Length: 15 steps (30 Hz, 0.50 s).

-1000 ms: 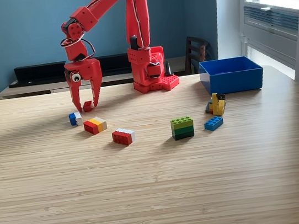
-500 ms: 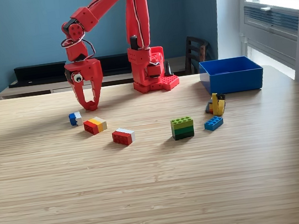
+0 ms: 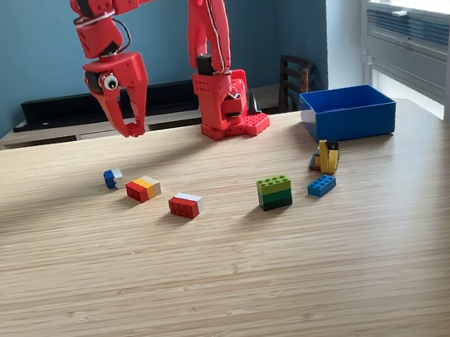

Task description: Grasp a lego block and put it in the bin.

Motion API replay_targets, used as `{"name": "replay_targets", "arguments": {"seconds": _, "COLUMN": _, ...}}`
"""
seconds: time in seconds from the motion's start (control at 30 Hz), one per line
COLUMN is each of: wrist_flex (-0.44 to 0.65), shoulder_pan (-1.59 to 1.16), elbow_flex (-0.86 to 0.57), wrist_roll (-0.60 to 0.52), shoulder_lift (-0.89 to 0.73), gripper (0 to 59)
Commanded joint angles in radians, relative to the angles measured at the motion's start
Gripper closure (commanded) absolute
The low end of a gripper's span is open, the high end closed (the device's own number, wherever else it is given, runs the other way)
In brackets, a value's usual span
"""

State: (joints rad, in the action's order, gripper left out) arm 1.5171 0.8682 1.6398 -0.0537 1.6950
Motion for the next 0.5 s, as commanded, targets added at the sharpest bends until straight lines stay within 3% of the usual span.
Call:
{"name": "replay_targets", "arguments": {"seconds": 0.03, "wrist_flex": 0.084, "shoulder_pan": -0.199, "elbow_flex": -0.239, "wrist_roll": -0.051, "shoulder_lift": 0.028, "gripper": 58.6}}
{"name": "replay_targets", "arguments": {"seconds": 0.23, "wrist_flex": 0.089, "shoulder_pan": -0.541, "elbow_flex": -0.298, "wrist_roll": -0.127, "shoulder_lift": 0.031, "gripper": 58.6}}
{"name": "replay_targets", "arguments": {"seconds": 0.5, "wrist_flex": 0.089, "shoulder_pan": -1.068, "elbow_flex": -0.239, "wrist_roll": -0.230, "shoulder_lift": 0.041, "gripper": 58.6}}
